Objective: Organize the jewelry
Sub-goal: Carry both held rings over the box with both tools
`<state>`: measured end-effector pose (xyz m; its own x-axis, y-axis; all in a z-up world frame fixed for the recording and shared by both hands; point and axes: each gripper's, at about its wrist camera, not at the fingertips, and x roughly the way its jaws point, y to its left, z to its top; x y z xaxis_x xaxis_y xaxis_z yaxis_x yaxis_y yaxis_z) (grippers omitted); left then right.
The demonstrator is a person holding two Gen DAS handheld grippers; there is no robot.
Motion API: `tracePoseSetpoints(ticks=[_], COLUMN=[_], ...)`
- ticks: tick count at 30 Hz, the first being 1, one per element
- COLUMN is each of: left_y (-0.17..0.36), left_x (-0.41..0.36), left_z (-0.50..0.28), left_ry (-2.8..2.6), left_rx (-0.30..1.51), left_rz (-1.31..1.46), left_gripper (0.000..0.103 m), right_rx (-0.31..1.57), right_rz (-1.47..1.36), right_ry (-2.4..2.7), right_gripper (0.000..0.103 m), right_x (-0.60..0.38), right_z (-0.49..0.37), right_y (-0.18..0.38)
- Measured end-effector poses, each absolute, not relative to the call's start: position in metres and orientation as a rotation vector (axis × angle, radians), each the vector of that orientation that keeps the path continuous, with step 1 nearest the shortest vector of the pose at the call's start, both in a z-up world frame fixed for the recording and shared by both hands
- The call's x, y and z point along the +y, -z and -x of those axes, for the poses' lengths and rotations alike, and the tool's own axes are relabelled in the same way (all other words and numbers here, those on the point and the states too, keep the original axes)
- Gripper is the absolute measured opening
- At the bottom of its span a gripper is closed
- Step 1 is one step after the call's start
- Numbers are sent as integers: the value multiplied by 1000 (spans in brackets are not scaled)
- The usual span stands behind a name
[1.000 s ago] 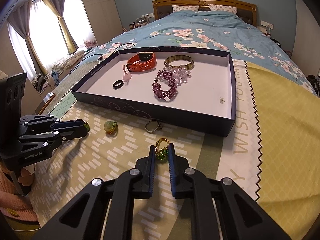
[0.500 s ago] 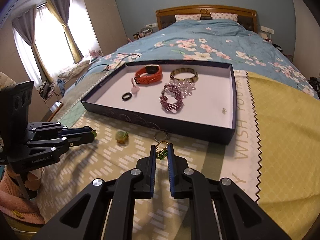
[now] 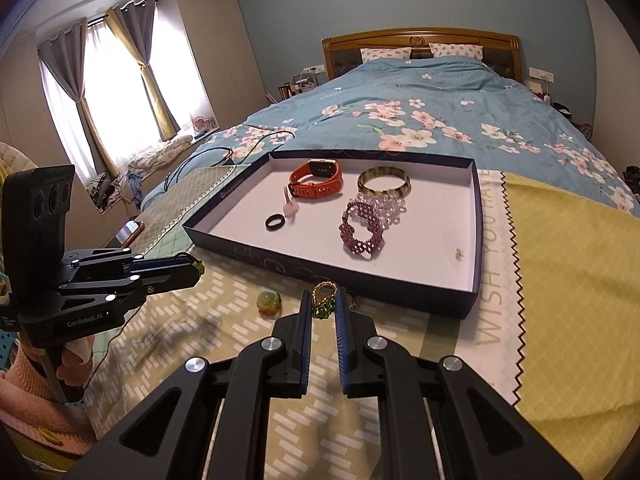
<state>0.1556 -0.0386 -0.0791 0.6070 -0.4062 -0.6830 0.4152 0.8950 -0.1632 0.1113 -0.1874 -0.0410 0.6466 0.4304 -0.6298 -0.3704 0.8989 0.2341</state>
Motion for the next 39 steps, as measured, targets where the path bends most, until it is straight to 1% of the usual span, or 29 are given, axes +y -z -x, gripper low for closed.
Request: tracePoseSetpoints(ticks=[19,39], left_y=[63,57], left_x=[-41,-43], left_z=[-161,-177], left_ry=[476,468], left_rx=[737,714], left_rz=[-7,-15], left_gripper=[14,14], right_rx=[706,696], right_rz=[-74,-69], right_ry=[-472,-483], right_gripper=[10,10], right_x=[-181,-177], right_z=[-123,-135], right_y=[29,23])
